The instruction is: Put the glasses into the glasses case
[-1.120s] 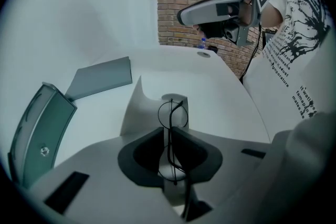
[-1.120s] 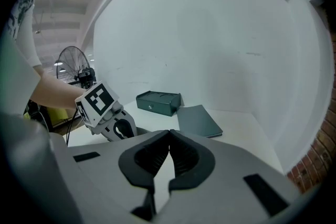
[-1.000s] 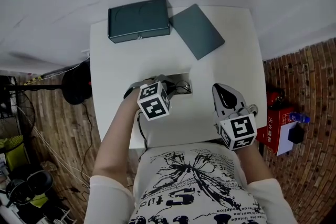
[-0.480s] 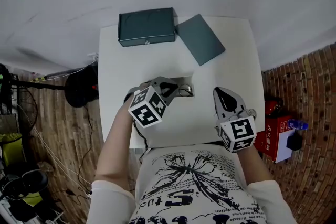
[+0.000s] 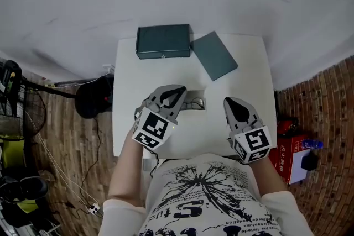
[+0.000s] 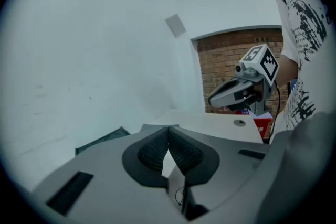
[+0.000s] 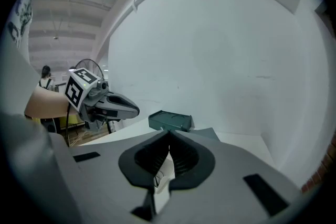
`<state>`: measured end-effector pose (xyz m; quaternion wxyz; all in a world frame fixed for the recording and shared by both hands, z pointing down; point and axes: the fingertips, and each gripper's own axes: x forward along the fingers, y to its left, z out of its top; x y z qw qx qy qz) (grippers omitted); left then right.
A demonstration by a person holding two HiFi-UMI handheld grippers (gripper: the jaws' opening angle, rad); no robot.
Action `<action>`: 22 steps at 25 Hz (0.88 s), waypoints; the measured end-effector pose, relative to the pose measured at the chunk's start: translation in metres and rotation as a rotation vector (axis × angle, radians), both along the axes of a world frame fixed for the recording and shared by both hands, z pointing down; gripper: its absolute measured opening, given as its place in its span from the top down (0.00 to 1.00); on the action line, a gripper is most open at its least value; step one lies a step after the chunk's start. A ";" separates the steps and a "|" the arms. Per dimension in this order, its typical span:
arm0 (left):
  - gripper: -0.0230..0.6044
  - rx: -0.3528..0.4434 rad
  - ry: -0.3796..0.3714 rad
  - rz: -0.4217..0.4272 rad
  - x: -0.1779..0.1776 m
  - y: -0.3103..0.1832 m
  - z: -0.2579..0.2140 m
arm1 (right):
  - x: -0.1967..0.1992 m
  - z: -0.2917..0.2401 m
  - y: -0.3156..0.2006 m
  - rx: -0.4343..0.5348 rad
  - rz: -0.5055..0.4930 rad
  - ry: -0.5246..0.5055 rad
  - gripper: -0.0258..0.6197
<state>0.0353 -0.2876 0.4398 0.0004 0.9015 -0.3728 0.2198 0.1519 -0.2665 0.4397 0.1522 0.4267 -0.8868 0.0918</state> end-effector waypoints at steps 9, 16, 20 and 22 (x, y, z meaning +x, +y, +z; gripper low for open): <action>0.94 0.196 0.173 -0.192 -0.025 0.022 -0.076 | -0.001 -0.043 0.004 0.106 -0.056 -0.058 0.94; 0.94 0.271 0.284 -0.284 -0.044 0.039 -0.102 | -0.006 -0.075 0.007 0.193 -0.077 -0.094 0.94; 0.94 0.269 0.287 -0.332 -0.053 0.039 -0.106 | -0.008 -0.083 0.003 0.211 -0.072 -0.093 0.94; 0.94 0.258 0.278 -0.345 -0.054 0.039 -0.106 | -0.008 -0.084 0.003 0.219 -0.078 -0.087 0.94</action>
